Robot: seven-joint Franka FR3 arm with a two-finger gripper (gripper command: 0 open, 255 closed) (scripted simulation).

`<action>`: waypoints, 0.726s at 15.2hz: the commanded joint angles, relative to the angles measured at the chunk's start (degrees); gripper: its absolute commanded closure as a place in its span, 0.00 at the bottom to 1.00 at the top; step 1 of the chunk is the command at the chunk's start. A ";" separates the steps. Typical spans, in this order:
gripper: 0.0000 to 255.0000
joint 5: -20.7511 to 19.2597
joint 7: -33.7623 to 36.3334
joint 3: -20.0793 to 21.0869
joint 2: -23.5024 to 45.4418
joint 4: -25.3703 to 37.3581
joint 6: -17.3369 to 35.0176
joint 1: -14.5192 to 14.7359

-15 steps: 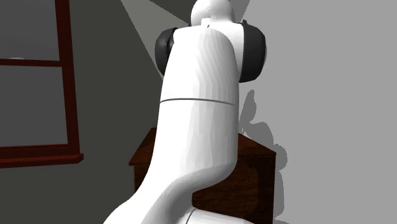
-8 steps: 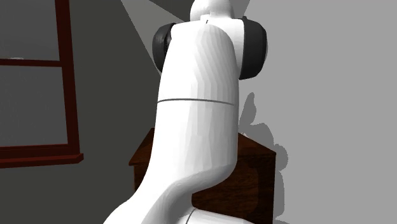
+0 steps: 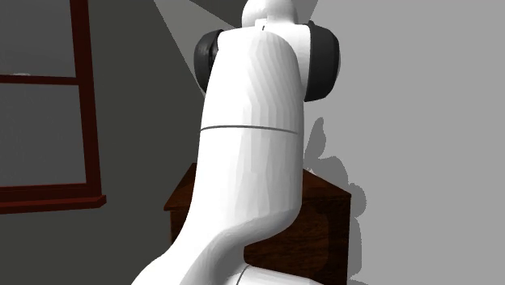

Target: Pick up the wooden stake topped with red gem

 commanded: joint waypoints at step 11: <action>1.00 -1.69 4.56 0.23 8.24 21.50 -12.61 0.64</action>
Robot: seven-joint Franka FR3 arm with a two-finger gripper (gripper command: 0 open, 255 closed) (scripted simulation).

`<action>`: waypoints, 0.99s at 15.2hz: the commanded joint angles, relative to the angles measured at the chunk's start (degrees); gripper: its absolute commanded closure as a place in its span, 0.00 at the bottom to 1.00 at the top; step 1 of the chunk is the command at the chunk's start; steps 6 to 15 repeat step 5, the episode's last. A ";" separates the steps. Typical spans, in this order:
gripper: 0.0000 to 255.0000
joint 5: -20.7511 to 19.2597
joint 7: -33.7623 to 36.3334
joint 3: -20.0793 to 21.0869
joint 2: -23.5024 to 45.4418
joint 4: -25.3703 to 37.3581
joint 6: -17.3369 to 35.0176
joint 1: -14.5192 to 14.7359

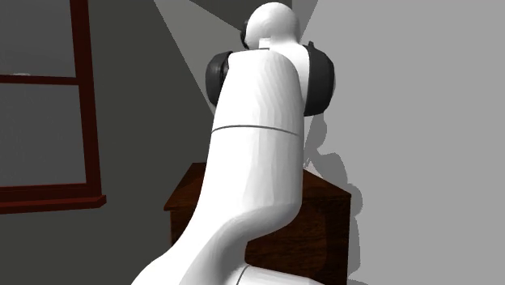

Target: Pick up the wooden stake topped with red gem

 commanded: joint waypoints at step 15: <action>1.00 -1.02 2.53 0.27 6.74 14.42 -7.29 0.75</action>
